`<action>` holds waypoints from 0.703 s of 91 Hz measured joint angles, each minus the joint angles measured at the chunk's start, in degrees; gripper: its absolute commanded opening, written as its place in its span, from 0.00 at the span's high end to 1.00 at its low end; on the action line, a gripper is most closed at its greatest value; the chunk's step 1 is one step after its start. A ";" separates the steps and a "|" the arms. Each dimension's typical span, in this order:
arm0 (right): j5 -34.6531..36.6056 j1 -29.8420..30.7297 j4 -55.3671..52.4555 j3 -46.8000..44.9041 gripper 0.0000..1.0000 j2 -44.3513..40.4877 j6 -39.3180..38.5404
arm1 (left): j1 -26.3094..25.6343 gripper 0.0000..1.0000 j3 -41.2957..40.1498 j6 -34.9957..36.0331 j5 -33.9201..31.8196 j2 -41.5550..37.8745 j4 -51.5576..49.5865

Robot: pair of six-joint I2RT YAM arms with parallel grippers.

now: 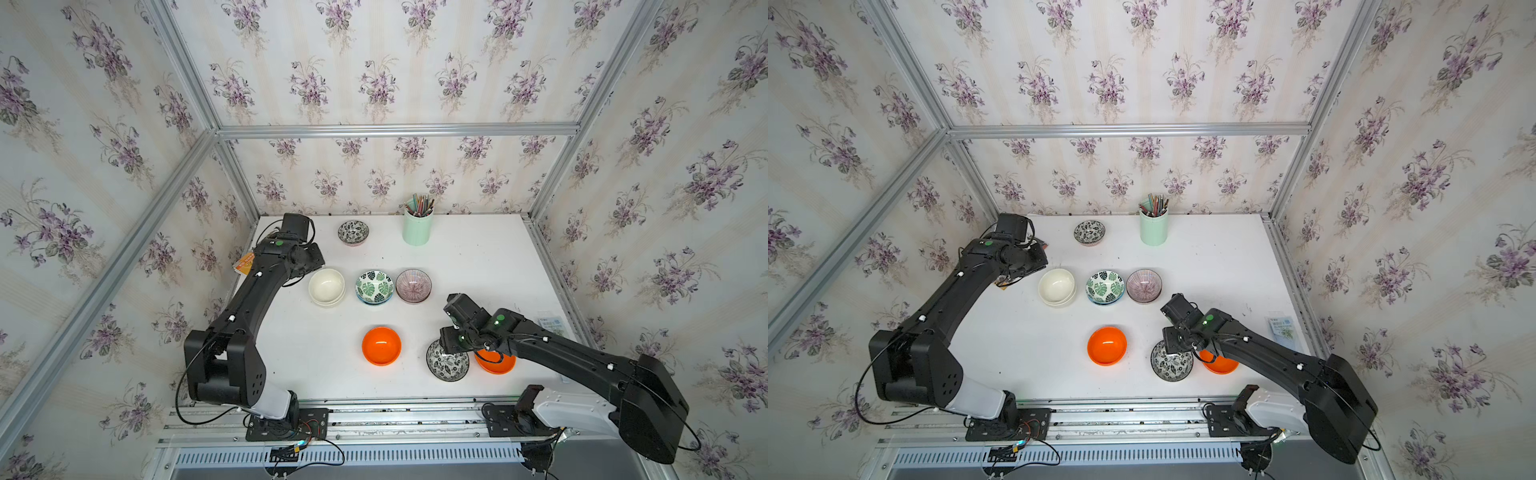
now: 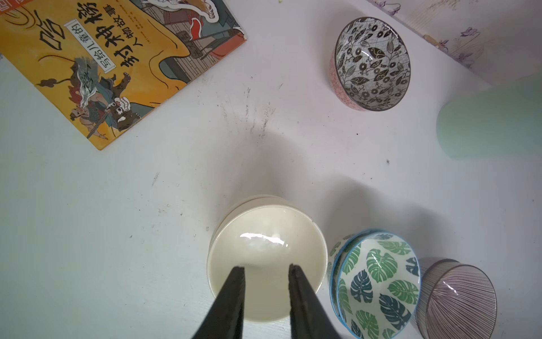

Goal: Stack the bowls
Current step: Pick up the bowl from the center of the board.

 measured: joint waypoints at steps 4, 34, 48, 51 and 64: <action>0.20 0.04 -0.24 -0.11 0.36 0.28 0.31 | 0.00 0.69 0.17 0.00 0.31 0.15 0.07; 0.72 0.48 0.17 -1.95 0.58 2.51 2.75 | 0.00 0.69 0.74 -0.02 1.20 0.50 0.79; 0.13 0.74 2.27 -2.60 0.79 2.86 2.97 | 0.00 0.69 0.74 -0.02 1.62 0.48 0.79; -0.13 0.72 3.02 -2.75 0.83 2.86 2.97 | 0.00 0.70 0.72 -0.02 1.62 0.44 0.79; -0.63 0.55 6.40 -3.54 0.91 2.01 2.89 | 0.00 0.70 0.50 -0.02 1.64 -0.11 0.81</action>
